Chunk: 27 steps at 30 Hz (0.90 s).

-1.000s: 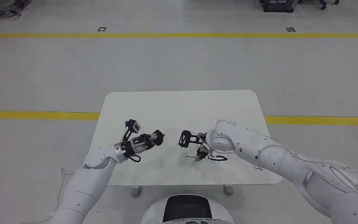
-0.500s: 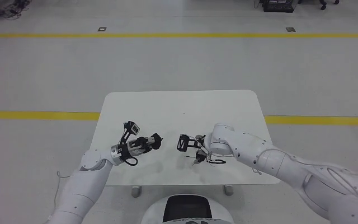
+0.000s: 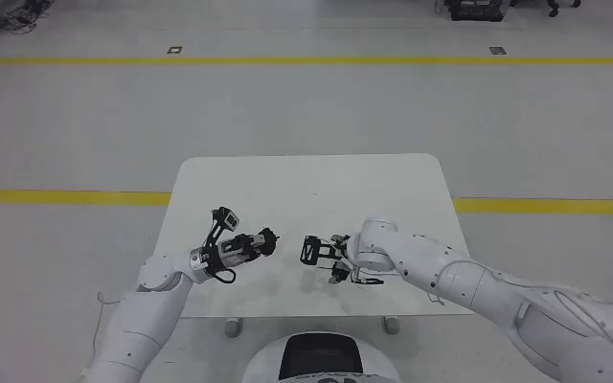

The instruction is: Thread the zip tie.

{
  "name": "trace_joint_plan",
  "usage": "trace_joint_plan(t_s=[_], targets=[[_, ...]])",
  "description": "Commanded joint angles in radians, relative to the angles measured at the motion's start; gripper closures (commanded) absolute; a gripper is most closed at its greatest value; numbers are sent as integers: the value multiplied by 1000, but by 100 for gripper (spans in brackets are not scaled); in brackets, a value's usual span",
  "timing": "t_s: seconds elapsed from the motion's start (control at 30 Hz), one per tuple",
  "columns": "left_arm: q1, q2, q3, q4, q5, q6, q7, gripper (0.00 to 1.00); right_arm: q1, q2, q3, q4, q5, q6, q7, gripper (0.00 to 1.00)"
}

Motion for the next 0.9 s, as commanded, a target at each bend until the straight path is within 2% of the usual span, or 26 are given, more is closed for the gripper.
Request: trace_joint_plan(t_s=[0.0, 0.3, 0.67, 0.73, 0.77, 0.8, 0.87], targets=[[0, 0, 0, 0, 0, 0, 0, 100, 2, -1, -3, 11, 10, 0, -18, 0], [0, 0, 0, 0, 0, 0, 0, 100, 1, -2, -2, 13, 10, 2, -26, 0], [0, 0, 0, 0, 0, 0, 0, 100, -14, 4, 35, 14, -20, 0, -31, 0], [0, 0, 0, 0, 0, 0, 0, 100, -8, -2, 24, 27, -13, 0, -36, 26], [0, 0, 0, 0, 0, 0, 0, 100, -4, -6, 17, 33, -11, 0, -37, 42], [0, 0, 0, 0, 0, 0, 0, 100, 0, -10, 9, 38, -8, 0, -41, 52], [0, 0, 0, 0, 0, 0, 0, 100, 9, -20, -3, 58, 0, 0, -50, 55]])
